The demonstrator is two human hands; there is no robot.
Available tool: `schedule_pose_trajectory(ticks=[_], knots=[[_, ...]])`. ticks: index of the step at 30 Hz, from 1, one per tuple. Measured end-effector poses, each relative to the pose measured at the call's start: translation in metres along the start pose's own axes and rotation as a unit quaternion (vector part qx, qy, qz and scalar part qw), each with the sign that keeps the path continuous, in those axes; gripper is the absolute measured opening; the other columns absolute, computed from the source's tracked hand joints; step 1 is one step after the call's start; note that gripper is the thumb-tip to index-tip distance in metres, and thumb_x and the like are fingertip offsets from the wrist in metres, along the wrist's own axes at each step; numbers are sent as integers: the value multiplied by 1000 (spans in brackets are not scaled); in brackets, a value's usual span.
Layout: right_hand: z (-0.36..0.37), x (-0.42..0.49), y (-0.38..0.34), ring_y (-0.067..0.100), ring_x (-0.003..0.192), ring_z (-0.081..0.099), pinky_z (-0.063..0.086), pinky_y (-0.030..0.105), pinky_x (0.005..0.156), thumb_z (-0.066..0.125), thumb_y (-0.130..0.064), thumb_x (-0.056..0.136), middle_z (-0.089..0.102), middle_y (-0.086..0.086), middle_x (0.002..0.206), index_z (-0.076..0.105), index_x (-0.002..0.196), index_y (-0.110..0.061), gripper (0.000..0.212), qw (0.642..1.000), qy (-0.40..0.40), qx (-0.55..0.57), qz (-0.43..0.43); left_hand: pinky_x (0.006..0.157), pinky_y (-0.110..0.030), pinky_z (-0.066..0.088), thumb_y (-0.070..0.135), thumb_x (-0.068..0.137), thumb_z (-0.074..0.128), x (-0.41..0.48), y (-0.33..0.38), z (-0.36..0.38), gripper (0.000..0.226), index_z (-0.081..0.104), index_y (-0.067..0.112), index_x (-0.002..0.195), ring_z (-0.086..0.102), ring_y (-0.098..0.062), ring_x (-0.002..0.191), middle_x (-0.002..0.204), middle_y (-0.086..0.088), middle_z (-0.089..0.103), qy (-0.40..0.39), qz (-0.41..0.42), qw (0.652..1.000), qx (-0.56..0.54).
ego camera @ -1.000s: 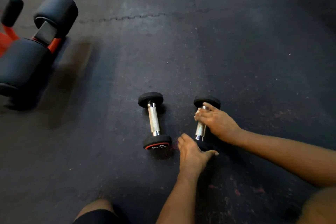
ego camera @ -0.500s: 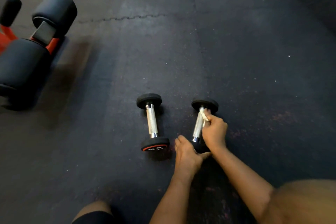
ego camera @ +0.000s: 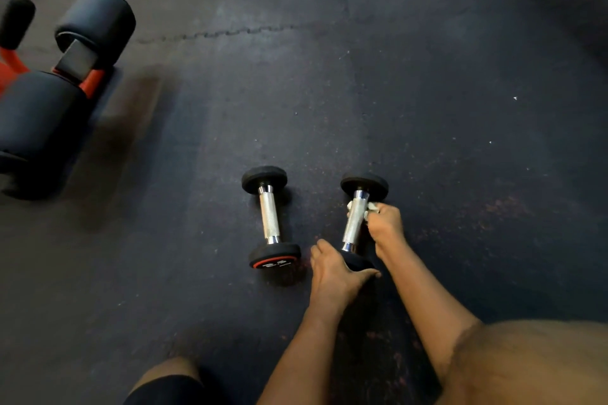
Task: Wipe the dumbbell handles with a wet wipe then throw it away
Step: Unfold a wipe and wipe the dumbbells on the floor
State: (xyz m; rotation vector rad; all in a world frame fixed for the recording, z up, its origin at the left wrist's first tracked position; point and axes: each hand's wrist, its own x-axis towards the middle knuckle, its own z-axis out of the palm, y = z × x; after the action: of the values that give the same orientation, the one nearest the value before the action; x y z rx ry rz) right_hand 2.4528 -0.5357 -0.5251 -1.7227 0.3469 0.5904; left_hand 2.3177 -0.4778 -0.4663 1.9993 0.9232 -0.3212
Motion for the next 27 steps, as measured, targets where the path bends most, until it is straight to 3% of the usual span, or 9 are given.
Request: schedule_pose_trajectory(ticks=[2,4,8,11,16,19,22,27], knots=[[-5,-25,9,23,79,72,58,32,73,47,12,83,76,7,80,77,82,-7,36,997,-83,-5,-6,117,-38,35,52,61,92,-3,-1,-1,123,24,-2,147,32,-31,141,147,-16,33,0,-2,1000,3],[-11,-40,9,15,73,72,56,22,67,42,20,83,75,8,77,73,92,5,36,991,-134,-15,-2,116,-38,35,52,61,92,-2,-3,1,122,25,-3,147,33,-32,141,147,-17,34,3,-2,1000,9],[-6,-13,-17,16,78,73,56,25,70,52,13,85,76,13,85,74,92,5,24,995,-48,84,-5,117,-39,34,52,61,93,2,-1,4,124,24,-3,148,32,-32,142,149,-17,33,8,1,1000,15],[1,-18,-12,22,79,69,56,29,70,54,3,91,73,15,86,74,91,-1,20,991,-69,115,24,117,-41,35,51,62,93,1,-3,3,124,23,-3,148,31,-33,143,151,-19,31,-2,-2,1000,8],[-21,-50,17,19,80,70,56,26,72,50,14,85,76,10,87,76,91,-7,33,980,-196,-26,-7,112,-33,37,51,62,92,-2,-5,3,117,28,-4,144,38,-28,135,138,-13,38,17,18,1000,2],[-28,-45,19,13,73,67,52,26,67,54,6,86,76,7,82,77,84,-14,31,978,-181,-100,-18,112,-33,38,50,61,92,-2,-4,6,117,28,-3,144,38,-27,133,137,-12,38,18,18,1000,0],[-31,-45,23,21,64,59,47,33,55,52,-1,87,72,19,77,74,84,-8,24,975,-148,-165,-31,115,-35,36,50,63,92,-2,-5,5,120,24,-2,147,35,-29,139,145,-15,35,12,11,1000,-4],[-53,-60,-6,21,83,73,60,33,74,47,10,93,73,15,95,72,94,-9,31,989,-103,-103,-35,121,-36,28,48,67,91,-7,-3,-3,129,11,0,155,24,-30,147,156,-15,25,-1,24,1000,-1]])
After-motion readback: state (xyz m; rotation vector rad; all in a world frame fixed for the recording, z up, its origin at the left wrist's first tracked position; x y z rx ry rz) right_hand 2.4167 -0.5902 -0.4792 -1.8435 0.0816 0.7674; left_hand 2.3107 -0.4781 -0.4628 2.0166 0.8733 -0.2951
